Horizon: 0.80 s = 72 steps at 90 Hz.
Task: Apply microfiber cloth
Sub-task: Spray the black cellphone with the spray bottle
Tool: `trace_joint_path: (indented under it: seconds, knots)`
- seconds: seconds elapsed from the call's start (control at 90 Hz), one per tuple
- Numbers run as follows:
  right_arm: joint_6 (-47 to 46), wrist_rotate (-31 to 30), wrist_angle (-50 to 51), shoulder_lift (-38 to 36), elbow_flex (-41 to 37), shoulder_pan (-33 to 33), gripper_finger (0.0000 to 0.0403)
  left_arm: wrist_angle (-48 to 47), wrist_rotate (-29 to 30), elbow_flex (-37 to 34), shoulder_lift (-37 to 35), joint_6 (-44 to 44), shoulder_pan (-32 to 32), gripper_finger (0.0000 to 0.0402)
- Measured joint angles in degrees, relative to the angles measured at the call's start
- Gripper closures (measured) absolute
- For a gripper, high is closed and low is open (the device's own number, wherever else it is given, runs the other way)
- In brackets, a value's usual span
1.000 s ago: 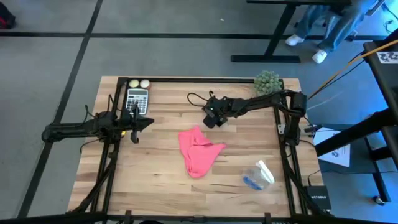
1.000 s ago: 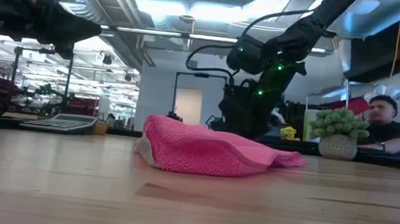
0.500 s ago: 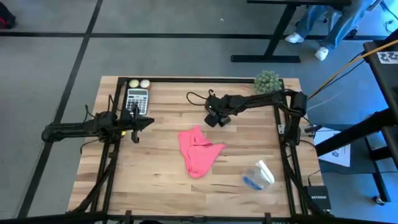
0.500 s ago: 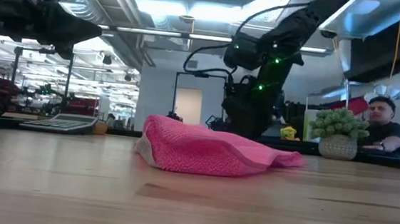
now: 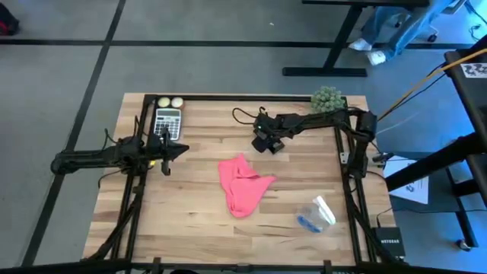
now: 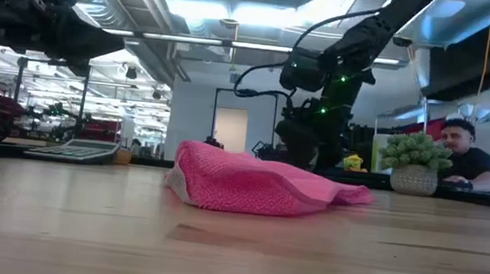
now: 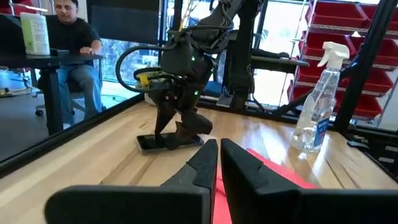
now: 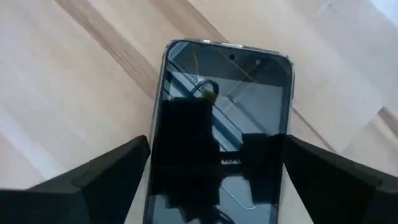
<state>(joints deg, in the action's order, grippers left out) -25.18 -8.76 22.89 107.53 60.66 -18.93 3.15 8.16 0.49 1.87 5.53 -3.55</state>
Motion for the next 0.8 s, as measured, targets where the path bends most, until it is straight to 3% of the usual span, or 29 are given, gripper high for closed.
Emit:
trace_joint_path:
  seconds: [0.267,0.478,0.8]
  knots:
    - [-1.4,-1.7,-1.5,-0.1,-2.7,2.8,0.0045,0.0,0.0,0.0,0.0,0.0,0.0,0.0398]
    - [-1.5,-2.3,-2.1,0.0,-3.0,3.5,0.0076,0.1,0.0,0.0,0.0,0.0,0.0,0.0398]
    - [-1.6,-3.1,-2.1,0.0,-3.0,3.6,0.0087,0.6,0.0,0.0,0.0,0.1,0.0,0.0398]
